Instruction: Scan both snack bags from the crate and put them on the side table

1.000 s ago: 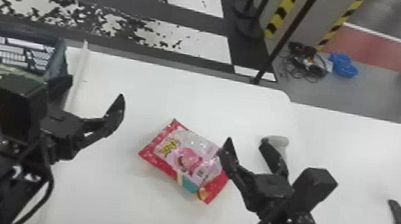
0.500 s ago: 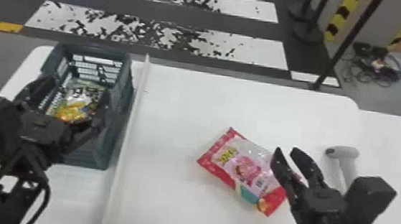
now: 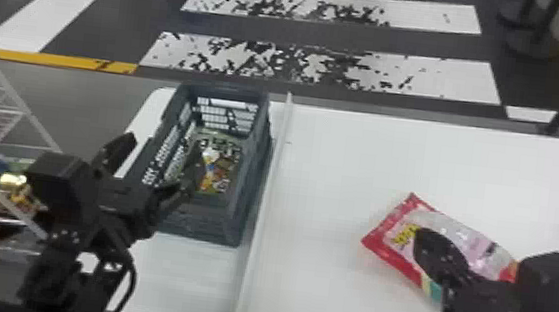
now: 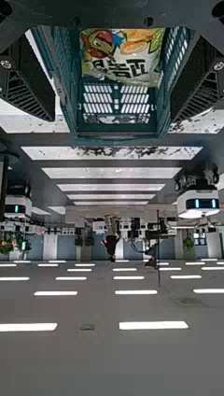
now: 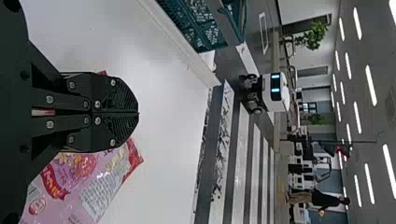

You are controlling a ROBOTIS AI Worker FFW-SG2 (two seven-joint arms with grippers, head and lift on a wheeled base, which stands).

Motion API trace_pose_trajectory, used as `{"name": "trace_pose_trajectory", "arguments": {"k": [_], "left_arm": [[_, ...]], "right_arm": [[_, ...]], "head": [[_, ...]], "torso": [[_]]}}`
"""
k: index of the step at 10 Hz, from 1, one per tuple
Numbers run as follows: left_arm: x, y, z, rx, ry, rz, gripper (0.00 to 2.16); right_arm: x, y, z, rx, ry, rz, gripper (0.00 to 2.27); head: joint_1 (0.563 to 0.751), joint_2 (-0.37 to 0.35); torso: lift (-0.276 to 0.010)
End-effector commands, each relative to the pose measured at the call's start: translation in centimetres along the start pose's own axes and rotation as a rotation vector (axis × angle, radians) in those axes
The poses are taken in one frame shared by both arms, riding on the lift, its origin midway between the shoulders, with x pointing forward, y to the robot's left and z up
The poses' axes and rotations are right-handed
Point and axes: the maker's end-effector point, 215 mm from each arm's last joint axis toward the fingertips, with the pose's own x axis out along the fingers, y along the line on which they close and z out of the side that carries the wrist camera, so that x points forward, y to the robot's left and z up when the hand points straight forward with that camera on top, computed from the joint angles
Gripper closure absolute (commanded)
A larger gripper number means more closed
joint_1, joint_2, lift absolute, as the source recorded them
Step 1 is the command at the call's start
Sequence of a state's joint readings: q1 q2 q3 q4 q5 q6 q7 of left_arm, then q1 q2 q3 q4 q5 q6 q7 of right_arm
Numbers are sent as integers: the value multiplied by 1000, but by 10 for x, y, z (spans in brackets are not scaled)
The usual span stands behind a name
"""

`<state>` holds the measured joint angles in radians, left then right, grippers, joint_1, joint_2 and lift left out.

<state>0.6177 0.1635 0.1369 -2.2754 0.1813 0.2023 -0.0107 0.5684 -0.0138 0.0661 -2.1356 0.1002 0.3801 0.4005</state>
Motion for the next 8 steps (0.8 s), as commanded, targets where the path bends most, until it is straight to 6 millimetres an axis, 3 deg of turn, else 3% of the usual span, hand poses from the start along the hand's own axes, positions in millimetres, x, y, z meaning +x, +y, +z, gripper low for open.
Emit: {"name": "trace_pose_trajectory", "arguments": {"k": [1, 4, 5, 8], "left_arm": [[-2, 4, -4, -4, 8, 5, 83], [-3, 4, -6, -8, 13, 7, 83], [-4, 4, -7, -8, 14, 5, 83], [-4, 1, -11, -30, 23, -8, 83]], "right_arm": [[14, 30, -13, -42, 47, 67, 2256], [41, 63, -48, -92, 150, 156, 2256], [48, 64, -56, -106, 168, 162, 2256], [73, 41, -64, -134, 205, 118, 2256]], "head": [[695, 231], [695, 309], [695, 327], [695, 330]], "torso": [[-87], [-87], [-87], [-87]]}}
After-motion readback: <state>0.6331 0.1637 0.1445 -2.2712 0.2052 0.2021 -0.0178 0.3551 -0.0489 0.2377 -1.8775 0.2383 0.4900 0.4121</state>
